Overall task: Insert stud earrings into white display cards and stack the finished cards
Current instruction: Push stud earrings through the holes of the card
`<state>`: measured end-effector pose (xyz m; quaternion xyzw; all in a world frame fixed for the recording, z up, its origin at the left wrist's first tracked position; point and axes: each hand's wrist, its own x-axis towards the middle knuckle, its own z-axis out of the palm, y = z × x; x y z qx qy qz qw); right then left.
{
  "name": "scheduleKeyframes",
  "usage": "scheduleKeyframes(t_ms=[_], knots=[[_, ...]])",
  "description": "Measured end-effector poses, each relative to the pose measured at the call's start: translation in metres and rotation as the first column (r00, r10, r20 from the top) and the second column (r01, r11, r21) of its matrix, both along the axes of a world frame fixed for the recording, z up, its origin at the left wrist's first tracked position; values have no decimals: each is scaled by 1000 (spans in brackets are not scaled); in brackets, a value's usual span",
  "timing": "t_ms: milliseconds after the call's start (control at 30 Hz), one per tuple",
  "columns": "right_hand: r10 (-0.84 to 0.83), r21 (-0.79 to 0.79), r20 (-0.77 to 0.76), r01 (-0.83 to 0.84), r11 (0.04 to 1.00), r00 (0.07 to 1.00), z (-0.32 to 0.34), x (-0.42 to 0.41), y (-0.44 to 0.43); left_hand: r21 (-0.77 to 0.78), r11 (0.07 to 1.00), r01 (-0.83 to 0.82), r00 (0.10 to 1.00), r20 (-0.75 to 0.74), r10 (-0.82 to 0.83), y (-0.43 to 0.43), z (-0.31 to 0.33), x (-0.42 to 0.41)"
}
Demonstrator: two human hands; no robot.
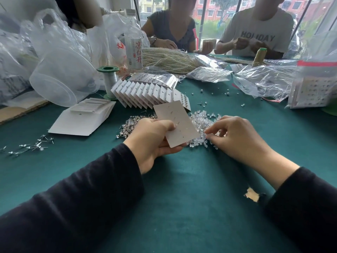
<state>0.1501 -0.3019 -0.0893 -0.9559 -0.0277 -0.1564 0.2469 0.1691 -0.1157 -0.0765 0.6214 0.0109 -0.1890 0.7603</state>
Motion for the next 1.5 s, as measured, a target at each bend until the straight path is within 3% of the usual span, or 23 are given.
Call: scheduleKeyframes(t_ms=[233,367,533,900,1133,1367,1500], knots=[[68,-272,178,-17,962,982,-3,-1,18,-1,999,-37,999,6,37,-3,-2,-1],[-26,-48,252,40,998,967,2,-3,15,-14,999,-31,999,9,31,-4,0,-3],[-115,169,216,79,982,970,7,-6,6,-7,1000,-12,1000,16,13,-6,1,-6],[-59,312,260,-26,950,964,0,3,7,39,999,18,999,34,-20,-8,2,-12],[-74,450,112,15,893,991,2,1,9,38,999,28,999,44,-29,-9,2,-12],[-26,387,119,-22,922,993,-2,2,8,50,998,50,995,84,-54,-9,0,-11],[-68,445,118,8,895,991,-1,0,7,69,996,65,993,98,-72,-8,-2,-9]])
